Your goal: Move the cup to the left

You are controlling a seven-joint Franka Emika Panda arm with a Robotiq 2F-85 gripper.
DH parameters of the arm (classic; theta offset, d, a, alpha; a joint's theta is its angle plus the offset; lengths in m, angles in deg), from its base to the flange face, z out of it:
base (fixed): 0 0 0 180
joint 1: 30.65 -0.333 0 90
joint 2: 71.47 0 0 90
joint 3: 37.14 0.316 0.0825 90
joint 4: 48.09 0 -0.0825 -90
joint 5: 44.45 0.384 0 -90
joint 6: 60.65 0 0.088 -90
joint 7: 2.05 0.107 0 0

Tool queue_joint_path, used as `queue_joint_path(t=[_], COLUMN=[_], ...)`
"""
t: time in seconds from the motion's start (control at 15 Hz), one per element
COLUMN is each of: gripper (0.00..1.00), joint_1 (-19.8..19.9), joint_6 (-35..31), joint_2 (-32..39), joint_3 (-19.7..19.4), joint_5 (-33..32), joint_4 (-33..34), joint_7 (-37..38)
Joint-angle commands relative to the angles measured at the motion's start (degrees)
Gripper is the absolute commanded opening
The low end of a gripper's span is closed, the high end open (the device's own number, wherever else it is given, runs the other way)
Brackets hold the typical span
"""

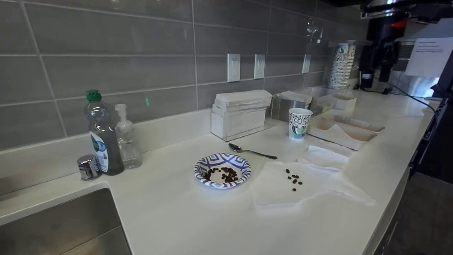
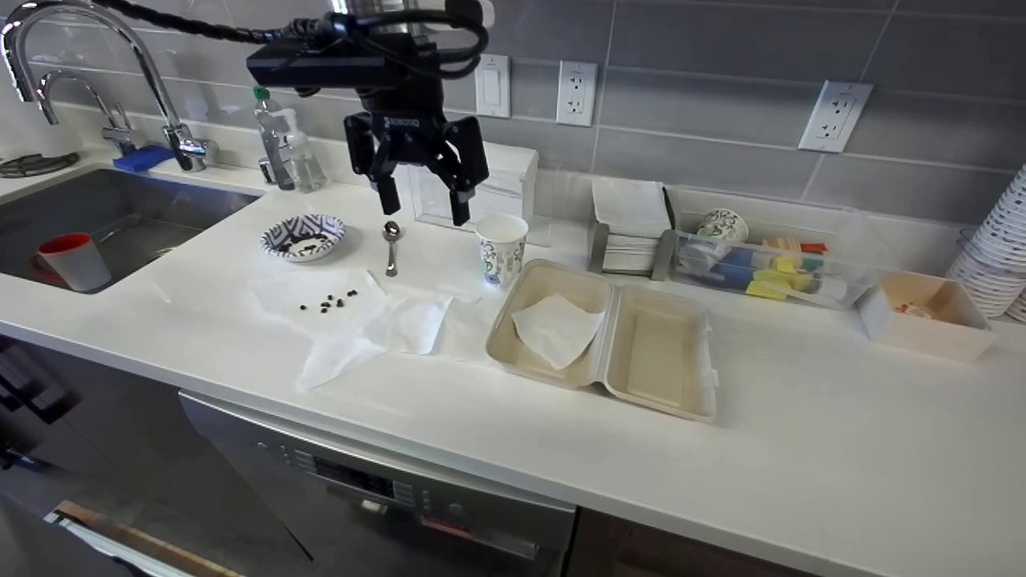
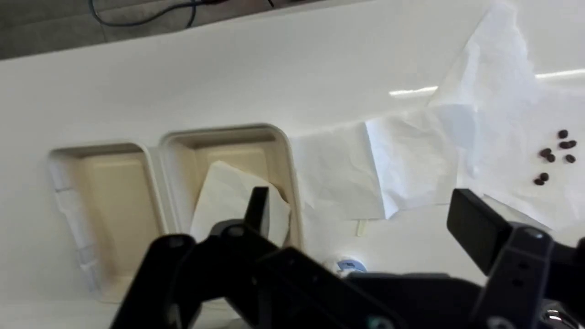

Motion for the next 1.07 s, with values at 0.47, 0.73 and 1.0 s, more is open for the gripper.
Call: queue_joint_path(t=[0.47, 0.73, 1.0], gripper=[1.0, 1.0, 0.93], joint_1=[-3.5, -2.8, -2.1], joint_6=[-19.6, -20.7, -20.4], joint_2=[23.0, 30.3, 35.5], joint_3=[-0.8, 0.2, 1.2], joint_5=[12.0, 15.0, 15.6], joint_4=[10.5, 16.5, 20.7], joint_7=[-10.4, -13.3, -13.3])
